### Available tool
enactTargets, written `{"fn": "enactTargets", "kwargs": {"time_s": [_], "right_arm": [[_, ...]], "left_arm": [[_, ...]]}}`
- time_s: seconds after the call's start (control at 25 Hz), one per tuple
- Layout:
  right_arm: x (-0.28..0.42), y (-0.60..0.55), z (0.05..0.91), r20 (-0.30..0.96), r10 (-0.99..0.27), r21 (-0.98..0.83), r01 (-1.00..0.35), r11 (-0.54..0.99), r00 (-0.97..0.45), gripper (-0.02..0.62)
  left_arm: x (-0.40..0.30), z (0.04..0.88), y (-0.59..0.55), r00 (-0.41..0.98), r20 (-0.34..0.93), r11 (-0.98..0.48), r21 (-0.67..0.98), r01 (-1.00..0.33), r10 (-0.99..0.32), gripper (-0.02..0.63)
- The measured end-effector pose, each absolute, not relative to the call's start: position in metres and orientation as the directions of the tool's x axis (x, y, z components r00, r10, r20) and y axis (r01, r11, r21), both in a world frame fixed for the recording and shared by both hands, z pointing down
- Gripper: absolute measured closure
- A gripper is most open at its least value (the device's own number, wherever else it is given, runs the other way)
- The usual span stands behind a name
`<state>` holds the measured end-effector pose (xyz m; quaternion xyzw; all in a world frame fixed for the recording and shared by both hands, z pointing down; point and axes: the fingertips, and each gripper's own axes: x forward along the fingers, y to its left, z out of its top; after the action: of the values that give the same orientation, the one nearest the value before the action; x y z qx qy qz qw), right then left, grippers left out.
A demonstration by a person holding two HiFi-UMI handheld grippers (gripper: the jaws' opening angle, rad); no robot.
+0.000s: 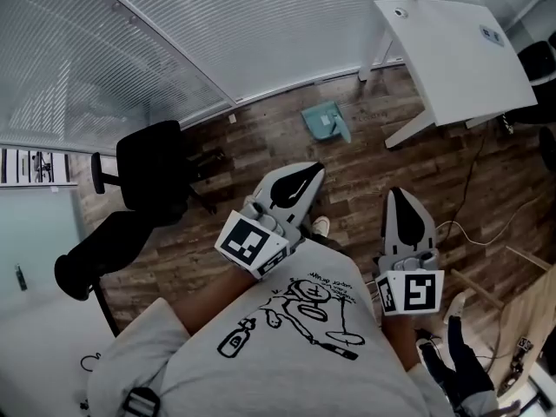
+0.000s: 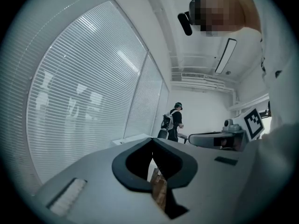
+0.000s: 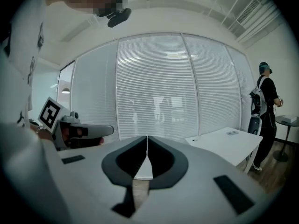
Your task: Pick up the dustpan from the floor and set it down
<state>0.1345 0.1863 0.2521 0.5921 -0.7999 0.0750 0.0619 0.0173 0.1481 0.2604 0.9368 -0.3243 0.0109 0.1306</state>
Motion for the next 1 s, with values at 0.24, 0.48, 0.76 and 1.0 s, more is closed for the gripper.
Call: {"fn": "enactTargets", "kwargs": {"time_s": [0.24,0.48,0.76,1.0], "right_arm": [[0.132,0.145,0.249,0.190,-0.935,-0.036,-0.954,0.299,-0.300,0.589],[0.113,0.098,0.239,0.181,-0.936,-0.030,-0.953,0.303,-0.303,0.589],[0.079,0.054,0.231,0.172,-0.932,-0.011,-0.947,0.322,-0.319,0.589],[0.061,0.029,0.226,0.168,-0.935,0.014,-0.948,0.318,-0.311,0.589]], "left_arm": [[0.015,0.257,0.110,0.787,0.093,-0.753,0.243,-0.612,-0.610,0.604],[0.000,0.252,0.063,0.796,0.092,-0.764,0.232,-0.602,-0.599,0.604],[-0.029,0.244,0.013,0.792,0.064,-0.764,0.226,-0.604,-0.607,0.604],[-0.046,0.246,-0.009,0.800,0.054,-0.771,0.237,-0.591,-0.597,0.604]]}}
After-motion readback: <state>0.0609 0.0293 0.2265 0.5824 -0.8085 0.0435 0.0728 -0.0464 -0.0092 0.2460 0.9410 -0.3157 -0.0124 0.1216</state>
